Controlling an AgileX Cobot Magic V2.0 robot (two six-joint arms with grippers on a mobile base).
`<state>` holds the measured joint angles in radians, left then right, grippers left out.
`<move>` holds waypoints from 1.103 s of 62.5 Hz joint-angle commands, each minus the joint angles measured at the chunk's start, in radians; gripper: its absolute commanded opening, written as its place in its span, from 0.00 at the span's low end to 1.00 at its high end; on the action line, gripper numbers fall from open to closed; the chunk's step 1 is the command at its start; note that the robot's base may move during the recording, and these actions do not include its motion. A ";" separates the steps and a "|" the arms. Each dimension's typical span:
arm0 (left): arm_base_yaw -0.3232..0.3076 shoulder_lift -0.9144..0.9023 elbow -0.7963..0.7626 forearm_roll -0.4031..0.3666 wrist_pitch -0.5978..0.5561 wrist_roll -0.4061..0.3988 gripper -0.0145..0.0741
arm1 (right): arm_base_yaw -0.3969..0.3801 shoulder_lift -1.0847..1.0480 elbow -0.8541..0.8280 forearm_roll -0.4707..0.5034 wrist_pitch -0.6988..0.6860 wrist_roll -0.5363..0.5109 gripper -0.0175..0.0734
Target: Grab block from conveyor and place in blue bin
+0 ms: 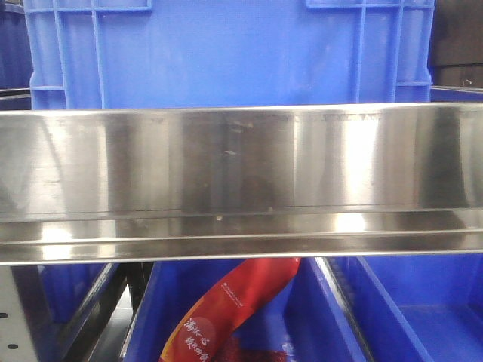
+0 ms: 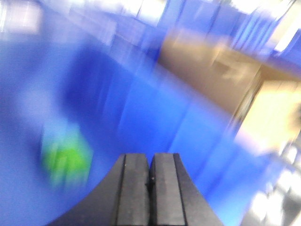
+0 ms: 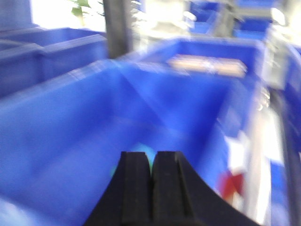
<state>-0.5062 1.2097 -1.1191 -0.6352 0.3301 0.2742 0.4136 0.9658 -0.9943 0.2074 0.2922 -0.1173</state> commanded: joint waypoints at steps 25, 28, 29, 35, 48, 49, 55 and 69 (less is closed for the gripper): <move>-0.050 -0.339 0.281 0.147 -0.027 -0.020 0.04 | -0.015 -0.336 0.269 -0.001 -0.035 0.026 0.01; -0.050 -0.385 0.289 0.162 -0.025 -0.020 0.04 | -0.015 -0.353 0.284 -0.001 -0.023 0.026 0.01; -0.050 -0.398 0.291 0.167 -0.025 -0.020 0.04 | -0.015 -0.358 0.288 -0.001 -0.018 0.026 0.01; -0.050 -0.485 0.302 0.218 -0.001 -0.020 0.04 | -0.015 -0.385 0.322 -0.001 0.035 0.026 0.01; -0.031 -0.723 0.454 0.390 -0.001 -0.020 0.04 | -0.015 -0.454 0.437 -0.001 -0.012 0.026 0.01; -0.026 -0.738 0.468 0.396 0.002 -0.020 0.04 | -0.015 -0.465 0.451 -0.001 -0.023 0.026 0.01; 0.014 -0.842 0.566 0.399 0.019 -0.020 0.04 | -0.015 -0.521 0.511 -0.001 -0.062 0.026 0.01; 0.219 -1.071 0.703 0.459 0.130 -0.177 0.04 | -0.015 -0.682 0.605 -0.001 -0.069 0.026 0.01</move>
<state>-0.3648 0.2152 -0.4455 -0.2074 0.4149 0.1589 0.4029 0.3372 -0.4164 0.2074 0.2592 -0.0948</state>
